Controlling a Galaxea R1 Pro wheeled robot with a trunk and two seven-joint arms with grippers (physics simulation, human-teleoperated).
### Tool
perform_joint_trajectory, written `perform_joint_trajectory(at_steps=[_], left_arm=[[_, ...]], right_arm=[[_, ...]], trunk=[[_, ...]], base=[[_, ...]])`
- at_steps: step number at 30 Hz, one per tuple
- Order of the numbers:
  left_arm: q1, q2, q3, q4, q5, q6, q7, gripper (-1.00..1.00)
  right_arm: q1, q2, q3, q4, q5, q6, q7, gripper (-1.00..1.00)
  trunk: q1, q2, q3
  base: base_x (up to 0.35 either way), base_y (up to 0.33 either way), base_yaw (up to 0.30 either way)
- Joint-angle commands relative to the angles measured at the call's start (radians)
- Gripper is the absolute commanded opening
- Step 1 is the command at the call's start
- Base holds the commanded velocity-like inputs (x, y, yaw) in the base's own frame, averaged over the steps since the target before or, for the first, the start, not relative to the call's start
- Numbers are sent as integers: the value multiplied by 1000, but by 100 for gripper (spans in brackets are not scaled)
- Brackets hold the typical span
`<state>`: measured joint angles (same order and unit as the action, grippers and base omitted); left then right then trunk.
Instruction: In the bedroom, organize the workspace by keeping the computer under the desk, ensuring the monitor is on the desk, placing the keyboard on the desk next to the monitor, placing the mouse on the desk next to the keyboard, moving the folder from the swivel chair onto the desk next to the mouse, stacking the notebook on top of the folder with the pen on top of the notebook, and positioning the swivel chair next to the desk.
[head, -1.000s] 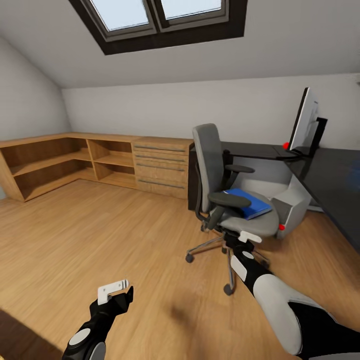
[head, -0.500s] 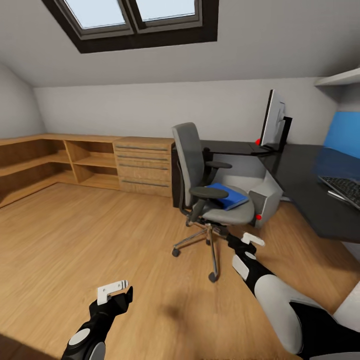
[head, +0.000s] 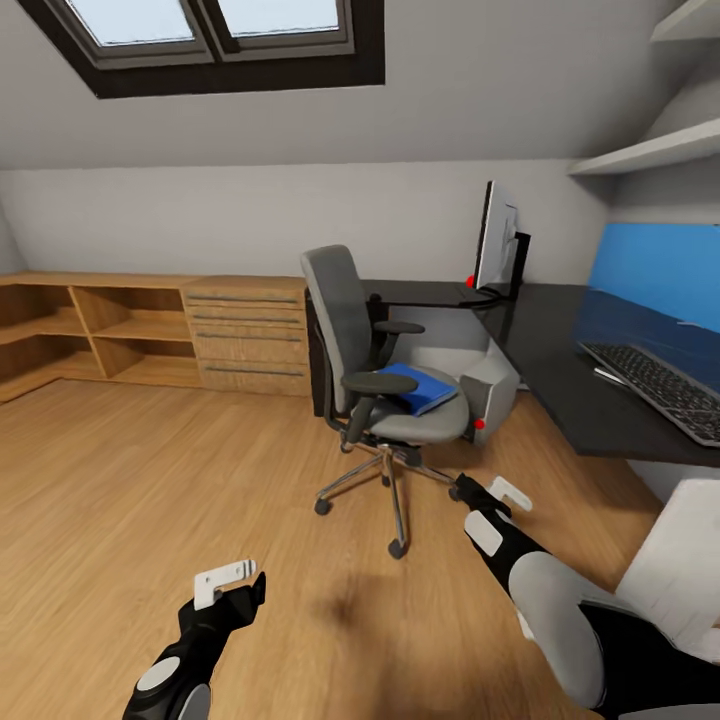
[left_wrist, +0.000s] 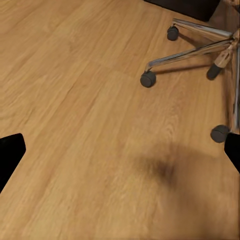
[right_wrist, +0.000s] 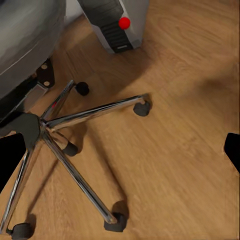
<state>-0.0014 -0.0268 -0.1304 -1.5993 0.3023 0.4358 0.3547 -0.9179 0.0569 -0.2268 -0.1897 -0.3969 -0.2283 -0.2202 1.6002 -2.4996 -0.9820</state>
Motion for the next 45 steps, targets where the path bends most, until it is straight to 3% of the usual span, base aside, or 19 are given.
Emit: perform_joint_trajectory(at_steps=[1, 8, 28, 32, 35, 39, 40, 45], left_arm=[[0, 2, -1, -3, 11, 2, 9, 100], [0, 23, 0, -5, 12, 3, 9, 100], [0, 25, -3, -1, 11, 4, 9, 100], [0, 24, -6, 5, 11, 6, 9, 100], [0, 24, -6, 5, 12, 6, 9, 100], [0, 24, -7, 5, 11, 6, 9, 100], [0, 24, -9, 22, 12, 5, 9, 100], [0, 24, -9, 28, 12, 5, 9, 100]], right_arm=[[-1, 0, 0, 1, -7, -5, -1, 100], [0, 0, 0, -1, -8, -5, 1, 100], [-1, -3, 1, -8, -2, -9, 6, 100], [-1, -13, 1, -8, -2, -17, 6, 100], [-1, -16, 1, -8, -2, -24, 6, 100], [-1, -13, 4, -8, 4, -91, 5, 100], [-1, -36, -2, -16, -3, -135, -1, 100], [-1, -78, -24, -26, -10, -129, -2, 100]], trunk=[[0, 0, -1], [0, 0, -1], [0, 0, -1], [0, 0, -1], [0, 0, -1], [0, 0, -1], [0, 0, -1], [0, 0, -1]], base=[[0, 0, -238], [1, 9, -54], [173, 69, -2], [17, 0, 0], [5, 0, 0], [179, 0, 0], [37, 0, 0], [15, 0, 0]])
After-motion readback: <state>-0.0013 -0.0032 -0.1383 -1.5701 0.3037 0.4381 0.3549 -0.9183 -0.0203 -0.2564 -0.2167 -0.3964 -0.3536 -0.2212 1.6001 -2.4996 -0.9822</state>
